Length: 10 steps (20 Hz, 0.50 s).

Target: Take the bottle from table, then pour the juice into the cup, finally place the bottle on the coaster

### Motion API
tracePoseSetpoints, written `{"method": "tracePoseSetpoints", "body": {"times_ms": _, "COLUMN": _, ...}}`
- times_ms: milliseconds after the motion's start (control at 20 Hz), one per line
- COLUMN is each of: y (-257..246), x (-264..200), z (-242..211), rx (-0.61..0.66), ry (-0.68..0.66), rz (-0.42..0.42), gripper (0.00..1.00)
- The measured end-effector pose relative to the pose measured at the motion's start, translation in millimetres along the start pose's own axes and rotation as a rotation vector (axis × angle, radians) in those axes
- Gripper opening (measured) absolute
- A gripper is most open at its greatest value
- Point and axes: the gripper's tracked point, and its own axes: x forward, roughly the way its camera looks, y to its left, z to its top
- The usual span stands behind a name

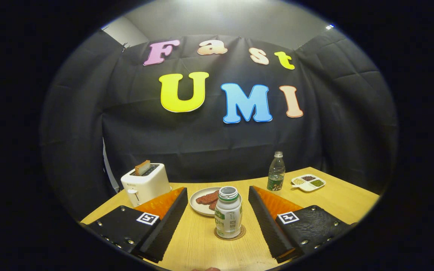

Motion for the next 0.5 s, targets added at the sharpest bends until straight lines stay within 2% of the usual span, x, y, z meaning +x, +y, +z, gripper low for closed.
{"method": "tracePoseSetpoints", "body": {"times_ms": 300, "y": 1, "x": -43, "z": 50, "rx": 0.004, "ry": -0.071, "rz": 0.017, "gripper": 0.99}}
{"method": "tracePoseSetpoints", "body": {"times_ms": 500, "y": 18, "x": -76, "z": 78, "rx": -0.018, "ry": -0.094, "rz": 0.057, "gripper": 0.99}}
